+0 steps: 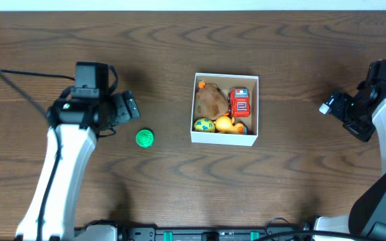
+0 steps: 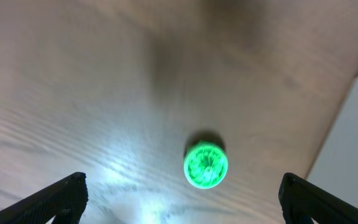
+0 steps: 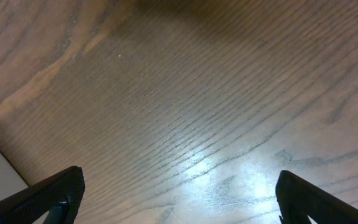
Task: Pack container
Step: 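Move the left gripper back and grasp the green round toy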
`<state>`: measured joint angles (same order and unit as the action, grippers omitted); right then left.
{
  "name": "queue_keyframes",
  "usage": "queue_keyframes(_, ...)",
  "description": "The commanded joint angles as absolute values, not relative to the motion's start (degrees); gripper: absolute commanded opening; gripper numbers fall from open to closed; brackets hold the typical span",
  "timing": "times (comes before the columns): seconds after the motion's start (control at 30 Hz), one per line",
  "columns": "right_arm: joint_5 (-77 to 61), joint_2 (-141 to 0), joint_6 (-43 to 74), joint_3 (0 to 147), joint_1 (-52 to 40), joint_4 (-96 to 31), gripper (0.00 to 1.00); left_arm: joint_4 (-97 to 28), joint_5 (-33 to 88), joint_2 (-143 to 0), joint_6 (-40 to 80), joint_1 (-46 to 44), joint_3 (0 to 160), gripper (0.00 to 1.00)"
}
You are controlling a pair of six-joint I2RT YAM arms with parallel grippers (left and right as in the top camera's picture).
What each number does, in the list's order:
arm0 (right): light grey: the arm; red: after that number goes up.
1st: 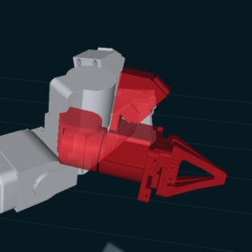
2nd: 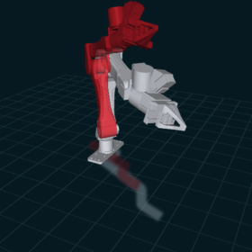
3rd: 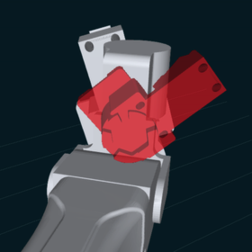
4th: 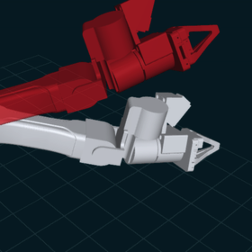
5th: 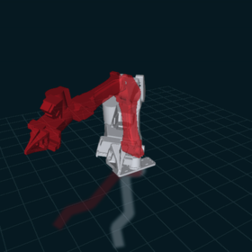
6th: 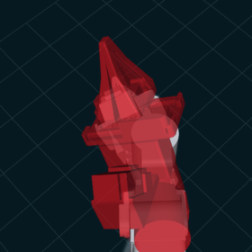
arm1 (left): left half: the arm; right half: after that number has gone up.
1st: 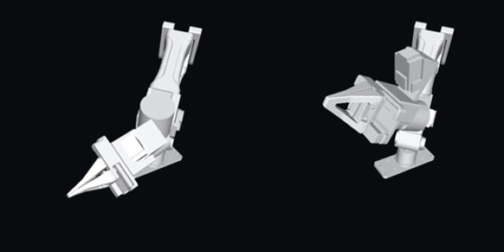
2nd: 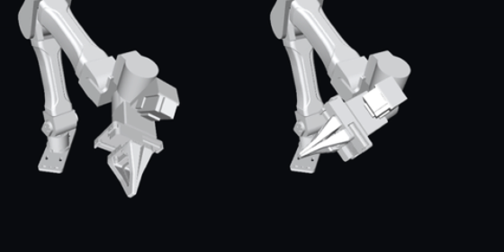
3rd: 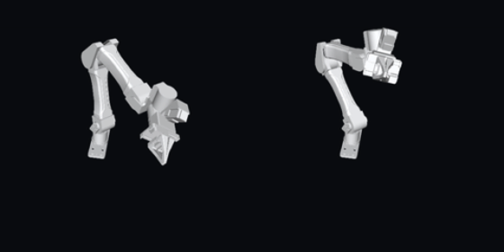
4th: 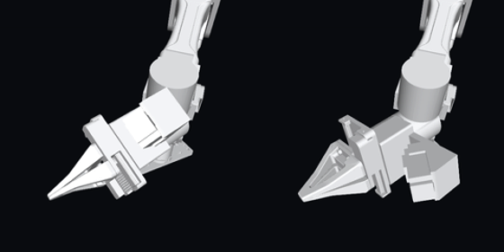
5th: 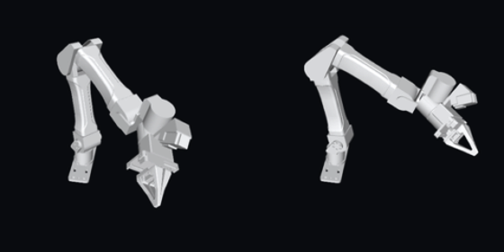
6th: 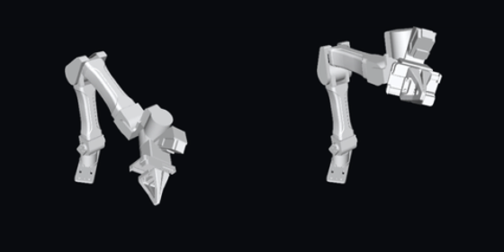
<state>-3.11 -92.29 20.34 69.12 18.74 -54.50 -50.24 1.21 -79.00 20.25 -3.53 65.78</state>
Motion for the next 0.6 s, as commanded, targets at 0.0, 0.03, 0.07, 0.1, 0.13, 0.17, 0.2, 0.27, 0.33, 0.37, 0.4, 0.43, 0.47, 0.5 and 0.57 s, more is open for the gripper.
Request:
queue_keyframes(0.0,-3.53,-91.94,19.64,69.21,18.68,-54.57,0.99,-50.54,3.88,-85.38,25.30,-4.08,63.94,0.98)
queue_keyframes(0.03,-3.53,-91.94,19.64,69.21,18.68,-54.63,0.99,-50.54,3.90,-87.29,25.93,-4.40,63.94,0.98)
queue_keyframes(0.07,-3.53,-91.94,19.64,69.21,18.68,-54.68,0.99,-50.48,3.90,-89.41,26.70,-4.78,63.94,0.98)
queue_keyframes(0.1,-3.53,-91.94,19.64,69.21,18.68,-54.70,0.99,-50.28,3.97,-91.13,27.16,-5.15,63.94,0.98)
queue_keyframes(0.13,-3.55,-91.94,19.64,69.21,18.68,-54.68,0.99,-50.04,4.12,-92.86,27.14,-5.54,63.94,0.98)
queue_keyframes(0.17,-3.53,-91.94,19.64,69.21,18.68,-54.65,0.99,-49.71,4.12,-94.63,27.14,-5.98,63.94,0.98)
queue_keyframes(0.2,-3.53,-91.94,19.64,69.21,18.68,-54.63,0.99,-49.34,4.12,-96.12,27.11,-6.37,63.94,0.98)
queue_keyframes(0.27,-3.53,-91.94,19.64,69.21,18.68,-54.61,0.99,-48.58,4.10,-98.80,27.11,-7.20,63.94,0.98)
queue_keyframes(0.33,-3.53,-91.94,19.64,69.21,18.68,-54.63,0.99,-47.86,4.12,-101.10,27.11,-7.86,63.94,0.98)
queue_keyframes(0.37,-3.53,-91.94,19.64,69.21,18.68,-54.63,0.99,-47.51,4.10,-102.15,27.11,-8.19,63.94,0.98)
queue_keyframes(0.4,-3.53,-91.94,19.64,69.21,18.68,-54.63,0.99,-47.24,4.10,-102.96,27.11,-8.40,63.94,0.98)
queue_keyframes(0.43,-3.53,-91.94,19.64,69.21,18.68,-54.63,0.99,-47.03,4.10,-103.74,27.11,-8.58,63.94,0.98)
queue_keyframes(0.47,-3.53,-91.94,19.64,69.21,18.68,-54.63,0.99,-46.85,4.12,-104.47,27.11,-8.75,63.94,0.98)
queue_keyframes(0.5,-3.53,-91.94,19.64,69.21,18.68,-54.61,0.99,-46.70,4.10,-105.03,27.11,-8.82,63.94,0.98)
queue_keyframes(0.57,-3.51,-91.94,19.64,69.21,18.68,-54.59,0.99,-46.35,4.10,-106.24,27.11,-8.82,63.94,0.98)
